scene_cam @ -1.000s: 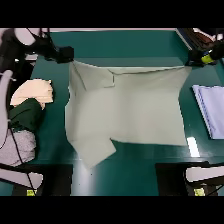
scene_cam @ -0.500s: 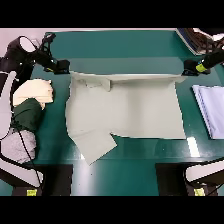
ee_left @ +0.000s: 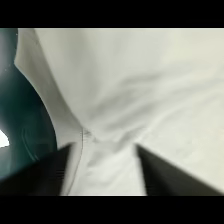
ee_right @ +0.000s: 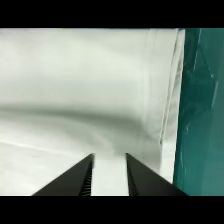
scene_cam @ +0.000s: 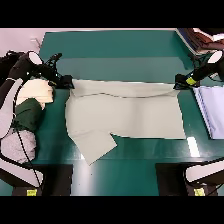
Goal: Fold the shirts.
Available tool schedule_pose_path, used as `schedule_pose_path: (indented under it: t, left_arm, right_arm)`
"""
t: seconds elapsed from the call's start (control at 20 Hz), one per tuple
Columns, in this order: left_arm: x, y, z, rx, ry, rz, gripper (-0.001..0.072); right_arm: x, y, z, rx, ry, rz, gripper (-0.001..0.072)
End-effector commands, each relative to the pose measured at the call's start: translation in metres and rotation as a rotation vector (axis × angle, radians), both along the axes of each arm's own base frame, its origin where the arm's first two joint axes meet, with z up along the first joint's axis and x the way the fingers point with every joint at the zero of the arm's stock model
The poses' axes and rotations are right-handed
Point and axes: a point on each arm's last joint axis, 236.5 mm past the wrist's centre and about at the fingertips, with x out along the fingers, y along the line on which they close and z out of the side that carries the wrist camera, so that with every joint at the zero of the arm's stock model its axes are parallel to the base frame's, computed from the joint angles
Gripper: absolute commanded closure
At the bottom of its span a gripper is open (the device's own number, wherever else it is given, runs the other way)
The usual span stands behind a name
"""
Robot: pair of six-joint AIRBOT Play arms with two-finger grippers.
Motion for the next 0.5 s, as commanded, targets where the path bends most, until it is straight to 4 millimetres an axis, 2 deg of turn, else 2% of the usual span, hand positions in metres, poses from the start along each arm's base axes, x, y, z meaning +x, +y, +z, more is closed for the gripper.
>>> schedule_pose_path:
  t: [0.0, 0.1, 0.2, 0.3, 0.45]
  left_arm:
    - [-0.019, 0.004, 0.008, 0.008, 0.057, 0.008, 0.0160]
    - [-0.037, 0.018, 0.022, 0.069, 0.050, 0.018, 0.0160]
    - [-0.072, 0.028, 0.027, 0.100, 0.058, 0.062, 0.0160]
    - [-0.123, 0.027, 0.018, 0.099, 0.086, 0.076, 0.0160]
    - [-0.210, 0.018, -0.006, 0.051, 0.177, 0.107, 0.0160]
  right_arm:
    - [-0.008, -0.004, 0.018, -0.008, -0.027, 0.011, 0.0444]
    - [-0.024, -0.010, 0.045, -0.017, -0.051, 0.019, 0.0444]
    - [-0.050, -0.013, 0.065, -0.024, -0.074, 0.017, 0.0444]
    - [-0.074, -0.010, 0.073, -0.034, -0.099, 0.007, 0.0444]
    - [-0.093, -0.005, 0.077, -0.044, -0.168, -0.021, 0.0444]
